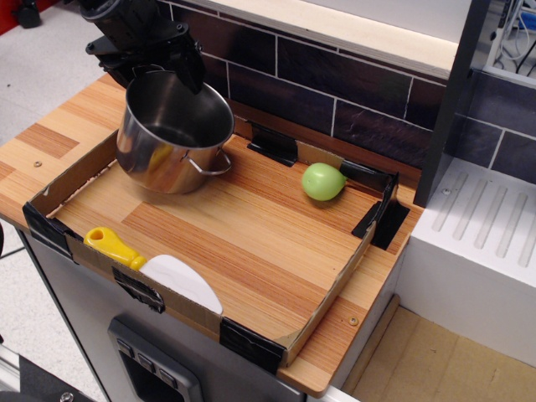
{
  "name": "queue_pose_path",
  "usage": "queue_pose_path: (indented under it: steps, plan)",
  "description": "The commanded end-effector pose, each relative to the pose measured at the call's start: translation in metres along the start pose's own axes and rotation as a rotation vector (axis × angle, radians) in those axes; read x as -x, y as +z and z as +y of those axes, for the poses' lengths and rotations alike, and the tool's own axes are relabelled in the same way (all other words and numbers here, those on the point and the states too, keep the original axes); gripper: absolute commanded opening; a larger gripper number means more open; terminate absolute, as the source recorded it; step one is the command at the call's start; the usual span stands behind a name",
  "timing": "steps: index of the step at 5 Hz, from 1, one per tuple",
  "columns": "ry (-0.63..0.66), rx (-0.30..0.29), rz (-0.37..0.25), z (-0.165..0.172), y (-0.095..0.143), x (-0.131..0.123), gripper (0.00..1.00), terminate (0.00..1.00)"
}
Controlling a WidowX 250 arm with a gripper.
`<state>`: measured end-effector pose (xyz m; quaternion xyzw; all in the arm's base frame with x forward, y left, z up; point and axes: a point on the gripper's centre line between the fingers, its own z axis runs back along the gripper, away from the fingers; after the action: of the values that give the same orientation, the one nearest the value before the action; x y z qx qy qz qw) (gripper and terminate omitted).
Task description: Upright metal pot
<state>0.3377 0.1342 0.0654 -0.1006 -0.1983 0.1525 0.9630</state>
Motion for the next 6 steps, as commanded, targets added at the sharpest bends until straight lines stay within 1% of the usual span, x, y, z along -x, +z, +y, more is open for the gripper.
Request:
queue_pose_path:
  steps: [1, 2, 3, 4, 5, 6]
  plan:
    - [-0.082, -0.208, -0.050, 0.021, 0.014, -0.014, 1.00, 0.00]
    - [-0.052, -0.329, 0.014, 0.027, 0.023, -0.013, 1.00, 0.00]
    - [-0.006, -0.401, 0.071, 0.027, 0.039, -0.016, 1.00, 0.00]
    - [0.010, -0.444, 0.126, 0.028, 0.036, -0.014, 1.00, 0.00]
    - [0.024, -0.462, 0.117, 0.027, 0.043, -0.015, 1.00, 0.00]
    - [0.064, -0.391, 0.132, 0.013, 0.075, -0.026, 1.00, 0.00]
